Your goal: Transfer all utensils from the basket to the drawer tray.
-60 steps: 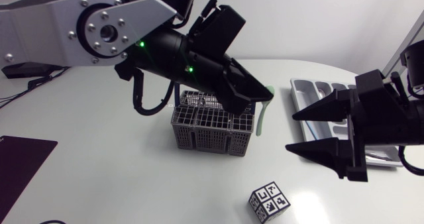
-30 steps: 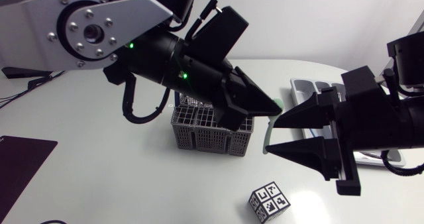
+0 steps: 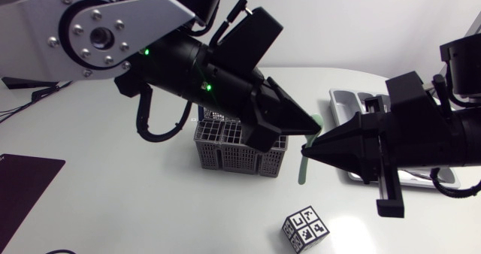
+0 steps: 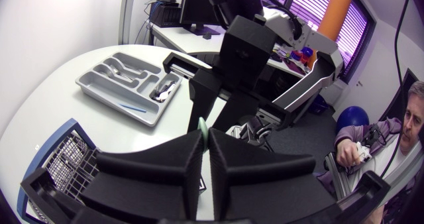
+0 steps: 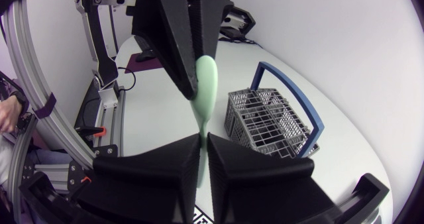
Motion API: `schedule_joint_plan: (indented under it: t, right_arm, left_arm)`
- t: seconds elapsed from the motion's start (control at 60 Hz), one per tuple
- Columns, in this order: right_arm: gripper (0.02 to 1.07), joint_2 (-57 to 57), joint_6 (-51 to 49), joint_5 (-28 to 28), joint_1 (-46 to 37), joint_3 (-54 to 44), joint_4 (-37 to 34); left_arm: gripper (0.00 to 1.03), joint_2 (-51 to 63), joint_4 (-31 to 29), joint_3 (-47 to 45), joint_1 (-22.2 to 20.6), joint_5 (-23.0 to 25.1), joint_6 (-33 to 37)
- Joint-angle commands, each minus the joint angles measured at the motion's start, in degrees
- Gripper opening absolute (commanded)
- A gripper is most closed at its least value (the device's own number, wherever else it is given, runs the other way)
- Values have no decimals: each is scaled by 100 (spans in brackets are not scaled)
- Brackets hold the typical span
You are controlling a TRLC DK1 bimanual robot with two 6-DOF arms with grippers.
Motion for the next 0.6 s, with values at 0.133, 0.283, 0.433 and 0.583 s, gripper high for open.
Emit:
schedule_joint_plan:
  t: [0.133,0.283,0.433,0.583]
  right_arm:
    - [8,39,-15,251,-35,-247,-252]
    - [8,21,-244,611,-246,-344,-471]
    - [8,-23,-648,1209,-879,-397,-603]
    - [8,47,-1211,1903,-1793,-397,-621]
  left_arm:
    - [71,-167,19,155,186,45,-182]
    - [83,-202,248,261,423,-394,-542]
    - [86,-114,336,401,731,-1168,-894]
    - [86,-88,169,392,959,-1642,-911]
